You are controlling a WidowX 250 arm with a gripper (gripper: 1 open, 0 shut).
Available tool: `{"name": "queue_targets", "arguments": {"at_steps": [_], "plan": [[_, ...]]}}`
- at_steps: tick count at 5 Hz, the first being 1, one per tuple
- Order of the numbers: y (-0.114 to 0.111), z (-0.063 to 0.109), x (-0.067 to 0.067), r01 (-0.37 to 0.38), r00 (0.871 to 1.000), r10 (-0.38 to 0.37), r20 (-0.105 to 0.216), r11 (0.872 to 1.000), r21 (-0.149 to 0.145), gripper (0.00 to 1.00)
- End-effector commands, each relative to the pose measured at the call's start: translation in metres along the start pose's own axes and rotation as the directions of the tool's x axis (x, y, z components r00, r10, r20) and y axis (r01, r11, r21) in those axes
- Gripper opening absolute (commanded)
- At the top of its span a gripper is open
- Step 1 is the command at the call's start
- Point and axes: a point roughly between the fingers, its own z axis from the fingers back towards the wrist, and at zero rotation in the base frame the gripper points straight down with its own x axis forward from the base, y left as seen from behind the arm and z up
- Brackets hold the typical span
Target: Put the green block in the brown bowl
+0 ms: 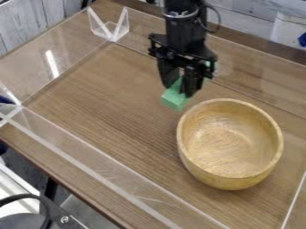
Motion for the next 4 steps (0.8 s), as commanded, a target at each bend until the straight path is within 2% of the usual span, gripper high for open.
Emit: {"name": "queue_targets", "arguments": {"at_steps": [1, 3, 4], "plan": [[-0.021, 0.018, 0.005, 0.044, 0.997, -0.044, 0.06, 0.999, 0.003, 0.0], [-0.058, 0.004, 0.005, 0.115, 0.993, -0.115, 0.04, 0.993, -0.009, 0.0], [-0.069, -0.004, 0.005, 0.139, 0.99, -0.139, 0.026, 0.99, -0.014, 0.0]]}}
